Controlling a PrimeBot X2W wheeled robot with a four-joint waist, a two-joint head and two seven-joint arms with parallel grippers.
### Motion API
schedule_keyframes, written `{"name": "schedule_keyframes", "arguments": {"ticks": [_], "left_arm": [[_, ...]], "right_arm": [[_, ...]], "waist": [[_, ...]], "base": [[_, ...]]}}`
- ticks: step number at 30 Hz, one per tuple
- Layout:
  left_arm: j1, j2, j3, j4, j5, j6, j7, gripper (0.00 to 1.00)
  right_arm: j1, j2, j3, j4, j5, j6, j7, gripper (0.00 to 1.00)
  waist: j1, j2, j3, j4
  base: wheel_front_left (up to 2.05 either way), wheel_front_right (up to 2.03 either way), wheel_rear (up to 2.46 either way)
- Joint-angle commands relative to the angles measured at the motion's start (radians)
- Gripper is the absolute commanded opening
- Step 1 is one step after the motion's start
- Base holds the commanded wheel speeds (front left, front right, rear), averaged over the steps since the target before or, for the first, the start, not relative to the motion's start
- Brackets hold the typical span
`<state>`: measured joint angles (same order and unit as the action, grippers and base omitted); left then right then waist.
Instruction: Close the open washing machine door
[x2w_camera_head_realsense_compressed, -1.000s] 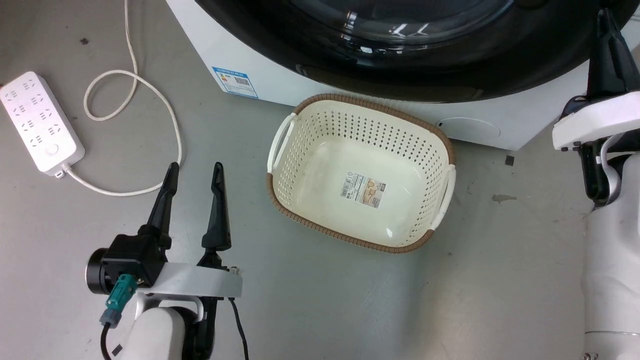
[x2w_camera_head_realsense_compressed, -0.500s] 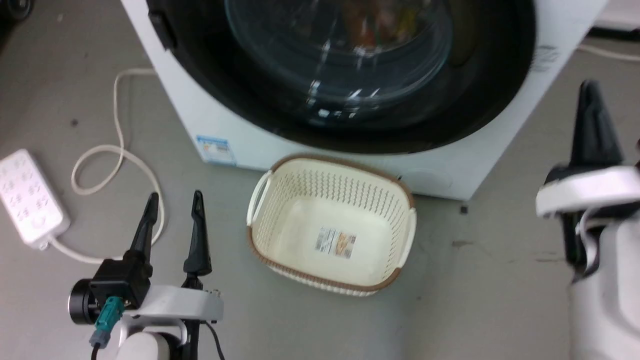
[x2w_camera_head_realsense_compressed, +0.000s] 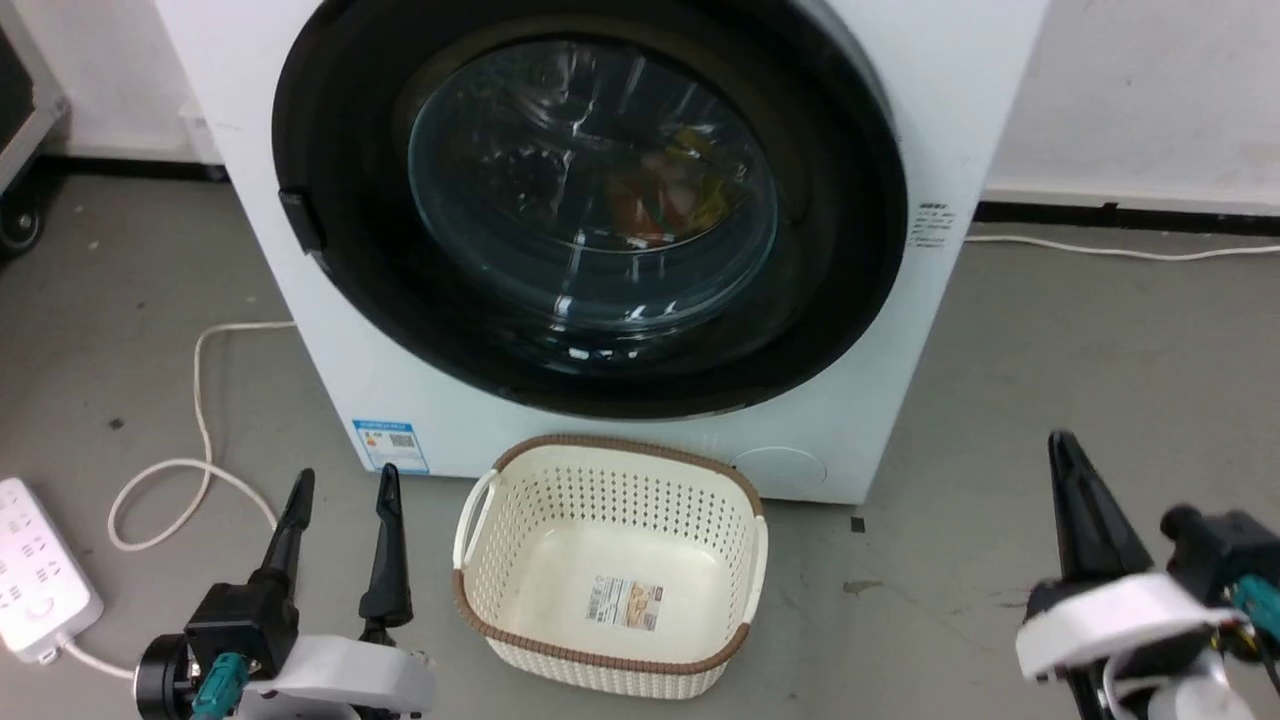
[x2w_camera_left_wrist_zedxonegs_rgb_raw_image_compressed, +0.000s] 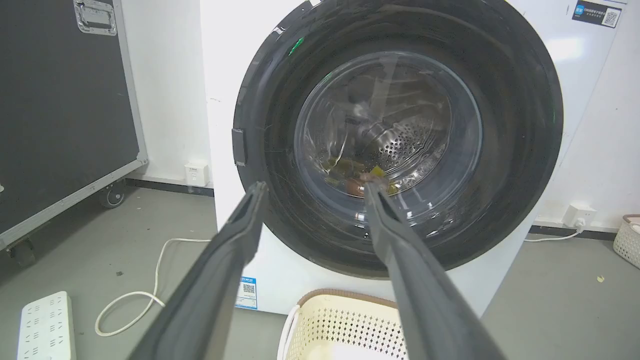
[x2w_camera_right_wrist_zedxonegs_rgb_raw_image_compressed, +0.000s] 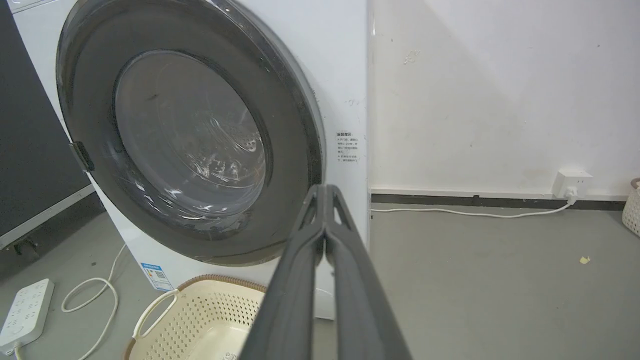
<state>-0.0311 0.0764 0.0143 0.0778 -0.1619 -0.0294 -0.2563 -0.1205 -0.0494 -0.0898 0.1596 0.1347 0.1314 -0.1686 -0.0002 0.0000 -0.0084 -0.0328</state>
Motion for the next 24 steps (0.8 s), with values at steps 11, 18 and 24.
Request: {"name": "schedule_keyframes", "arguments": {"ticks": [11, 18, 24], "left_arm": [[0.019, 0.002, -0.019, 0.037, -0.026, -0.009, 0.029, 1.0], [0.02, 0.003, -0.025, 0.046, -0.037, -0.008, 0.038, 1.0], [0.017, 0.006, -0.032, 0.049, -0.039, -0.005, 0.041, 1.0]], "right_arm": [[0.156, -0.001, 0.014, -0.063, 0.038, -0.001, 0.016, 0.0], [0.195, -0.001, 0.016, -0.081, 0.047, -0.001, 0.026, 1.0], [0.204, -0.001, 0.031, -0.096, 0.022, -0.001, 0.042, 1.0]], "waist": [[0.0002, 0.0, -0.029, -0.014], [0.0002, 0.0, -0.034, -0.011], [0.0002, 0.0, -0.036, -0.01]], "base": [[0.0, 0.0, 0.0], [0.0, 0.0, 0.0], [0.0, 0.0, 0.0]]}}
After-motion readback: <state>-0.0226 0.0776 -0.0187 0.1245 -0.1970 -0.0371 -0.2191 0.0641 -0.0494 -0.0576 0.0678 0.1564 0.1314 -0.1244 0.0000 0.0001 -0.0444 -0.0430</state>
